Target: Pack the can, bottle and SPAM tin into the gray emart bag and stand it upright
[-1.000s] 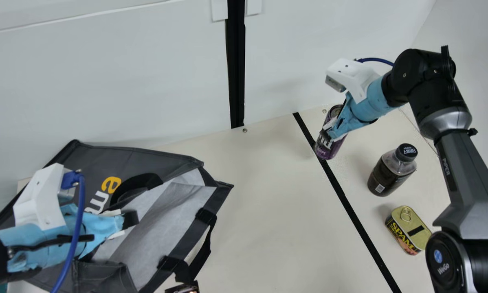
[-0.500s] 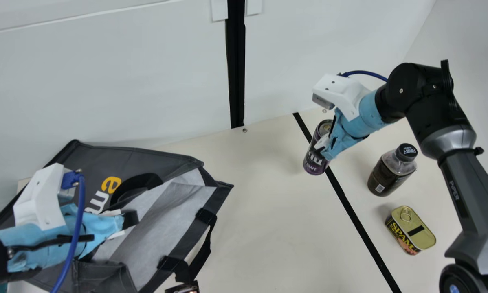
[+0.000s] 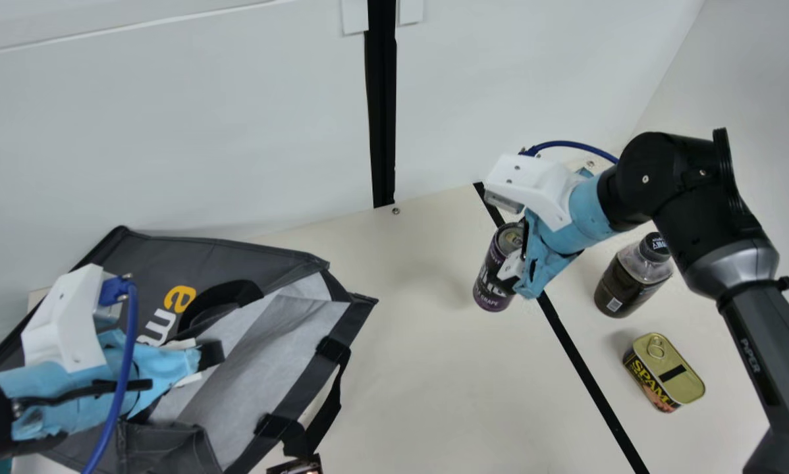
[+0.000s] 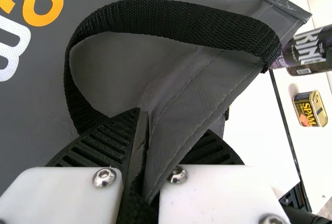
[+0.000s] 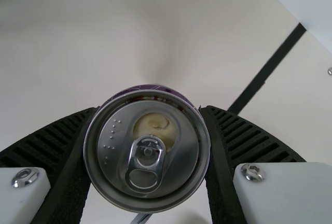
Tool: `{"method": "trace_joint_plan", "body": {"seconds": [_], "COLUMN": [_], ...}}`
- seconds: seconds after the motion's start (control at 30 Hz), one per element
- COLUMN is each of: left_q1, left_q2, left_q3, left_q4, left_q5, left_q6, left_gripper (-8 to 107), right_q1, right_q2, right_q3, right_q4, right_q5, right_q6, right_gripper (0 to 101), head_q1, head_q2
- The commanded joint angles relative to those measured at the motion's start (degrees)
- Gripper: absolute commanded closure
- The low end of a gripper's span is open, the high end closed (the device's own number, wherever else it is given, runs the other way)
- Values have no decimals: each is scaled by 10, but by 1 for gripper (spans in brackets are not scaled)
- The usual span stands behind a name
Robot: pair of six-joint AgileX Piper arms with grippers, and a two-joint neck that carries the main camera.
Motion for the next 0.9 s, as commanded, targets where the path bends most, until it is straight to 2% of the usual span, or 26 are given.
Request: {"method": "trace_joint_plan", "body": {"seconds": [0.0, 0.37, 0.87], "left_q1": [0, 0, 0], "left_q2": [0, 0, 0], "left_q3": [0, 0, 0], "left_q4": [0, 0, 0], "left_q5": [0, 0, 0], "left_q6": [0, 0, 0], "left_gripper": [107, 107, 107], "right_q1": [7, 52, 96], "right_q2": [-9, -55, -107], "right_q3": [15, 81, 130], "right_q4": [4, 19, 41], "right_q5": [0, 0, 0], "right_q6": [-9, -45, -49], "right_gripper": [101, 101, 101], "head_q1": [-13, -13, -13], "head_q2": [0, 0, 0]}}
